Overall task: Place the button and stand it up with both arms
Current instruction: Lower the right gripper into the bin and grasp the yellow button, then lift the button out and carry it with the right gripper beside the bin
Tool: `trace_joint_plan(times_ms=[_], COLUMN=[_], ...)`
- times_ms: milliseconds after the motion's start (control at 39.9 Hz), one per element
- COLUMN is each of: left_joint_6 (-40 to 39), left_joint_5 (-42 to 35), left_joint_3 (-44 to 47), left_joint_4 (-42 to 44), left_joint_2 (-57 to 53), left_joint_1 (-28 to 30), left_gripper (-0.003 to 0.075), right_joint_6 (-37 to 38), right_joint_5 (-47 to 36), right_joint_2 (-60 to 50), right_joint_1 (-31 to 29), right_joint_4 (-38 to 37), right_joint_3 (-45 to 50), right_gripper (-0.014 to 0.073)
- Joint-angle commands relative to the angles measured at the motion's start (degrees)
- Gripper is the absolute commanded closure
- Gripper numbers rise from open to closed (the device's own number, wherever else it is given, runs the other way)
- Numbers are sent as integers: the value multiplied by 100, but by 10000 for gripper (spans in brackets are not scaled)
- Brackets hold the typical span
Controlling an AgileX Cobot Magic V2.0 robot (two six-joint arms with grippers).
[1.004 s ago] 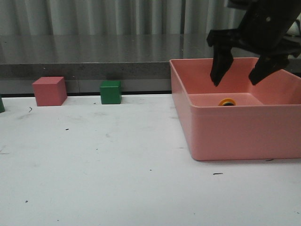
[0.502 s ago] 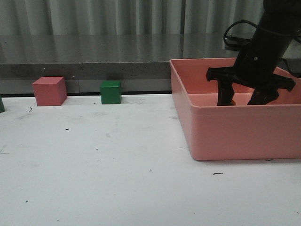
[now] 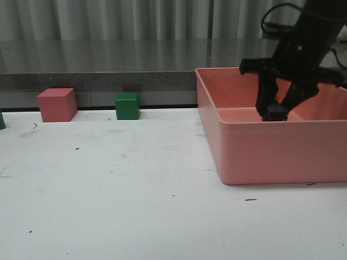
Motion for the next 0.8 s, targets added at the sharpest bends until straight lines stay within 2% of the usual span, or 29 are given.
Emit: trace_joint_plan(times_ms=[0,176,301,552,778], left_joint_6=[3,3,3,3,3], left_joint_5=[-499,-499,-499,-499,-487], left_joint_3=[-212,-212,-212,-212,-212], left_joint_4=[-40,-40,-40,-40,-40], left_joint_2=[66,66,66,66,66], left_joint_1=[-4,-4,-4,-4,-4], left_gripper=[104,104,104,104,104], right_joint_6=[-31,-48,-53,61,532], right_joint_5=[-174,-168,106,671,679], right_joint_2=[-818,-1393,-1299,-109,732], right_joint_1=[96,710,1459,2881,3326], right_joint_4=[7,22,35,53,53], right_joint_3=[-308,-712,-1256,-2398,-2732], right_gripper=[358,358,358,358,358])
